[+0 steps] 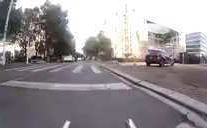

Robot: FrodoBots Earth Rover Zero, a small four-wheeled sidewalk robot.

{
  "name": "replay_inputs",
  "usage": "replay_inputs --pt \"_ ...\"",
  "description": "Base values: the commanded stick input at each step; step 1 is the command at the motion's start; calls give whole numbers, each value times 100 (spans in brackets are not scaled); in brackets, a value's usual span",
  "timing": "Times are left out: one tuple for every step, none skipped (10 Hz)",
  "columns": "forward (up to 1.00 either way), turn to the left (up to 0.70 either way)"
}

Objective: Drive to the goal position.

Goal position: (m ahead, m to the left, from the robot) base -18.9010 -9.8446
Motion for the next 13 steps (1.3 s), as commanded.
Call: replay_inputs --pt "50 -19" --pt "38 -23" --pt "38 -23" --pt "38 -23" --pt "39 -23" --pt "38 -23" --pt "39 -23" --pt "38 -23" --pt "38 -23" --pt "35 -88" --pt "35 -88" --pt "35 -87" --pt "35 -87"
